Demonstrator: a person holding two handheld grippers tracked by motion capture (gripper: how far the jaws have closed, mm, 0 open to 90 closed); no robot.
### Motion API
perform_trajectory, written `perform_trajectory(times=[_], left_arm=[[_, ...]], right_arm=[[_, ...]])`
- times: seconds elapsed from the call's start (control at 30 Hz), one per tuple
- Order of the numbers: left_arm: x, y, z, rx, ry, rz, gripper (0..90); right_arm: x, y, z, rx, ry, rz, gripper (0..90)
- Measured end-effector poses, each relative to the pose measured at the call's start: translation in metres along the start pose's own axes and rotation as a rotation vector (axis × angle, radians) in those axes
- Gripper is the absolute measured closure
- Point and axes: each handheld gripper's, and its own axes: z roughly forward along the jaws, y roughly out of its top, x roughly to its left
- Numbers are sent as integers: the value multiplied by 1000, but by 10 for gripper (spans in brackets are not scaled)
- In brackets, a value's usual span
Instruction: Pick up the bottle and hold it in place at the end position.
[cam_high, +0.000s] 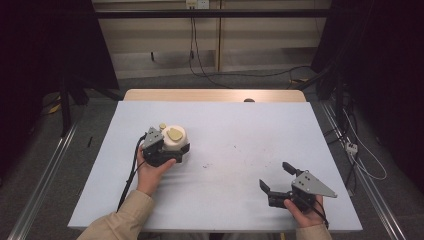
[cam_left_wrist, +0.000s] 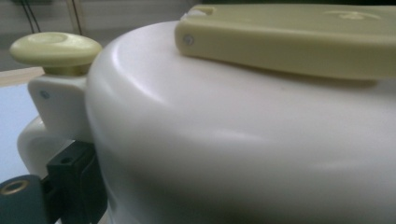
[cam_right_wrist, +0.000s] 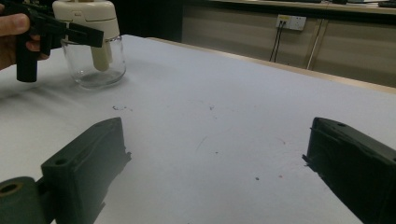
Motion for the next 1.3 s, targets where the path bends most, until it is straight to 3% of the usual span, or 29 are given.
perform_trajectory(times=[1.3], left_arm=[[-22,15,31,11,-62,6,61]], right_arm=[[0,0,0,-1,0,3,38]])
